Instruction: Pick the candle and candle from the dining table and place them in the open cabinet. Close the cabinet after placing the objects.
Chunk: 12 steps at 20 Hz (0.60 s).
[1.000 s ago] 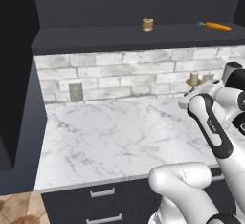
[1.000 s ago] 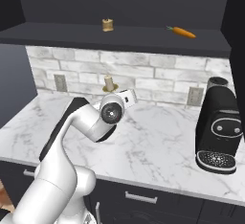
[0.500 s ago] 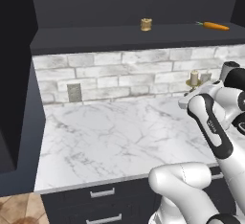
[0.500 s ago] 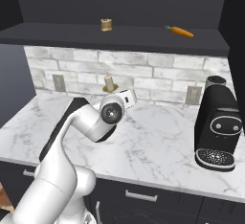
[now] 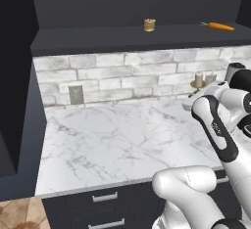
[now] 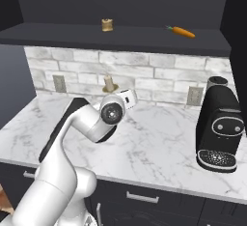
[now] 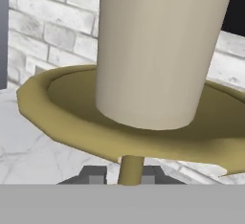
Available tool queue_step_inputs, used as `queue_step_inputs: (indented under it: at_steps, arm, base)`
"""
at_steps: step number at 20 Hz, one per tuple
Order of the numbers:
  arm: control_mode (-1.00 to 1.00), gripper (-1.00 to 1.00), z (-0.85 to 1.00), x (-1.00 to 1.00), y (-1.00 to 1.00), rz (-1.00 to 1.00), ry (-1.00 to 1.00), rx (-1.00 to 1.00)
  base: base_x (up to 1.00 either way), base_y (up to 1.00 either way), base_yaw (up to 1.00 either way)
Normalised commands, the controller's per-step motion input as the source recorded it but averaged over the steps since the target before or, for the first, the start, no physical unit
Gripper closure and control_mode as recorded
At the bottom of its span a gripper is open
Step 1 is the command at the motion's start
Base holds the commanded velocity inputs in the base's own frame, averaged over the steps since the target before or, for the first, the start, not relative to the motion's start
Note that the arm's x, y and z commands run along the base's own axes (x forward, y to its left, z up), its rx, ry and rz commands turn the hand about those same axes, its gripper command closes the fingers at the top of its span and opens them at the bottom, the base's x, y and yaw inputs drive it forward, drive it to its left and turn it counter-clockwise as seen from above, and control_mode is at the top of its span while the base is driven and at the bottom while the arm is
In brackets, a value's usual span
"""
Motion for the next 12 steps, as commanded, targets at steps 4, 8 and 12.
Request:
queue_step_inputs:
  at_steps: [4, 8, 12]
  arm:
    - [-1.0, 1.0, 0.38, 0.0, -0.05, 0.0, 0.0, 0.0]
    - [-1.0, 1.0, 0.57, 0.0, -0.17, 0.0, 0.0, 0.01]
    - [-1.0, 1.0, 0.66, 0.0, -0.06, 0.0, 0.04, 0.07]
  base:
    - [0.0, 0.0, 0.0]
    - [0.0, 0.0, 0.0]
    - [0.0, 0.0, 0.0]
